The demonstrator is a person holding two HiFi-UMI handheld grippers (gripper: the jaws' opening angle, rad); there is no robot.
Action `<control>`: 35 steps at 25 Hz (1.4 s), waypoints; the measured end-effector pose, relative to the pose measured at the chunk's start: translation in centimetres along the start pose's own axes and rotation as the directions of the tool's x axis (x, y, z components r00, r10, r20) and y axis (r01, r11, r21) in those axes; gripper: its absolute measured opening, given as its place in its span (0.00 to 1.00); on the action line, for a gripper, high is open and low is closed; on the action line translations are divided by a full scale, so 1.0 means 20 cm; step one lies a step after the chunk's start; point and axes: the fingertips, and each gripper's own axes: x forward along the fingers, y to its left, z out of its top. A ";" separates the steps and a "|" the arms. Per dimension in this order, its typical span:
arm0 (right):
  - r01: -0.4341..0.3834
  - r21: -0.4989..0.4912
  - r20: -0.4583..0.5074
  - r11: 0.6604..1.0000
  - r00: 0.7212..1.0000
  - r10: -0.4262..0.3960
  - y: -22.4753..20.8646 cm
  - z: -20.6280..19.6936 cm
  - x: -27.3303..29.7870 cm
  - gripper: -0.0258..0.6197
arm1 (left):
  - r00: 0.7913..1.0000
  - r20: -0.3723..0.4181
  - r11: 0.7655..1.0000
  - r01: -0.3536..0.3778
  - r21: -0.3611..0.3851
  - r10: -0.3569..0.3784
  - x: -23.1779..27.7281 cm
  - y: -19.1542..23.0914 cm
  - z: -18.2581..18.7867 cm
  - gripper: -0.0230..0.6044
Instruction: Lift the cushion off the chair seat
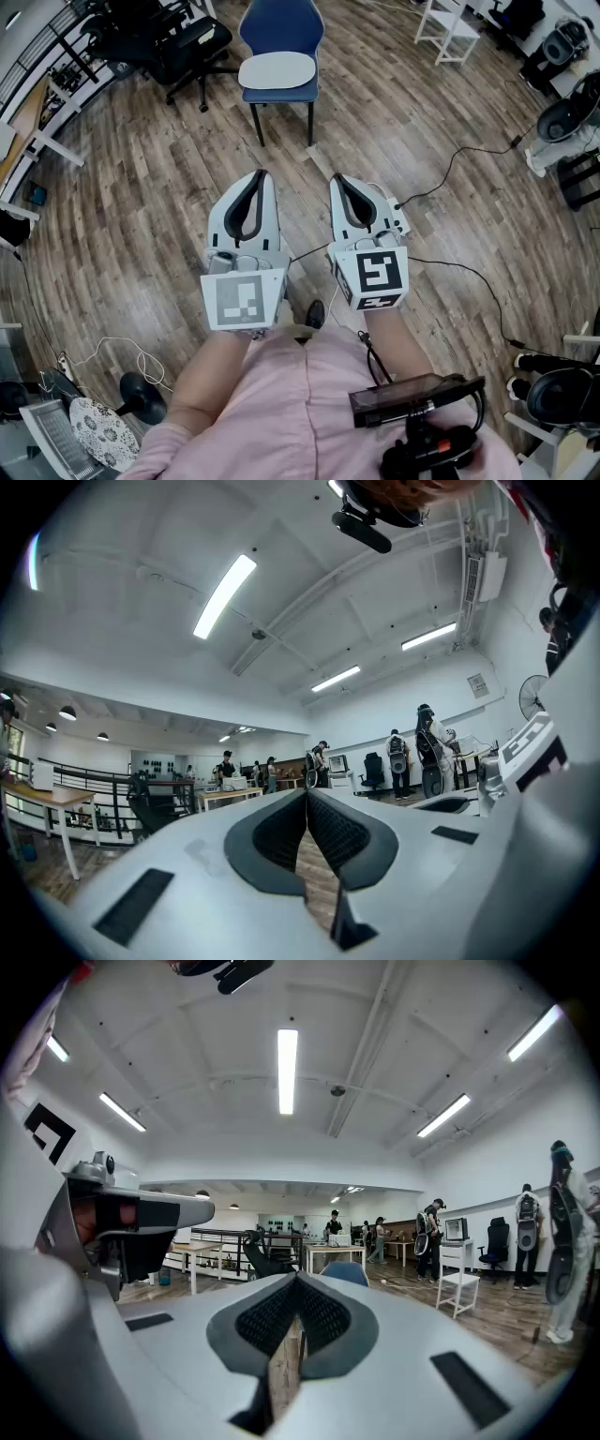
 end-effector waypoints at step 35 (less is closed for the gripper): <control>0.019 -0.007 -0.050 1.000 0.999 -0.019 -0.18 -0.04 1.45 0.27 | 0.995 -0.093 0.997 -0.038 -0.060 0.033 1.08 0.97 -0.42 0.06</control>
